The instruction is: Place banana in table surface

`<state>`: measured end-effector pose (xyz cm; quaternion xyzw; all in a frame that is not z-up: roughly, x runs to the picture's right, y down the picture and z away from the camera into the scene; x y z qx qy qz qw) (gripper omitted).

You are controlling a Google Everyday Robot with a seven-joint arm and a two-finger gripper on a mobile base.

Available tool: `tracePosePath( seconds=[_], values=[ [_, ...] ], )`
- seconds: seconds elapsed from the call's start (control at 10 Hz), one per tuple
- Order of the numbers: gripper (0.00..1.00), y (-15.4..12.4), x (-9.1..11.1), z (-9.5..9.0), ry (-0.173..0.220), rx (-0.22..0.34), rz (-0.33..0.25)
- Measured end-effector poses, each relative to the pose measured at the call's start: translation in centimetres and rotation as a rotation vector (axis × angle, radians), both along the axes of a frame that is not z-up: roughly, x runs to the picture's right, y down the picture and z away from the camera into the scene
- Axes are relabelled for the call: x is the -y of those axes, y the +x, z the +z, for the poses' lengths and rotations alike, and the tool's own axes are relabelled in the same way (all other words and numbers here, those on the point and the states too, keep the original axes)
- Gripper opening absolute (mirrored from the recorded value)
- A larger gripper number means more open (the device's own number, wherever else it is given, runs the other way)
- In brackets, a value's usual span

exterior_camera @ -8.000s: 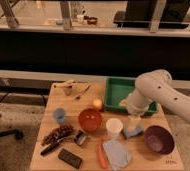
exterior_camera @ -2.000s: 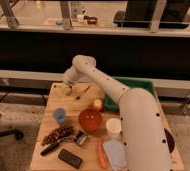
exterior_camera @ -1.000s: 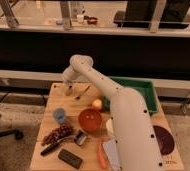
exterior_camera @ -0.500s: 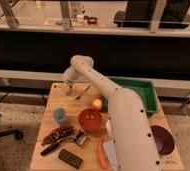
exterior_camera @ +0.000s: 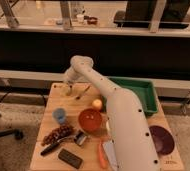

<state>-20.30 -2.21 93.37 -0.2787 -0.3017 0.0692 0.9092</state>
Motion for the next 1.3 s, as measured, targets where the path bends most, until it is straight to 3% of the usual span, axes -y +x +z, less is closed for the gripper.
tracePosePath(
  seconds=[0.2,0.3,1.0,1.3],
  values=[
    [0.79,-0.2,-0.2,0.1,-0.003,0.002,-0.007],
    [0.73,-0.3,-0.3,0.1,-0.004,0.004,-0.011],
    [0.04,-0.9,-0.6,-0.6,-0.003,0.015,-0.03],
    [0.0,-0.7,-0.4,-1.2,0.002,0.019,-0.029]
  ],
)
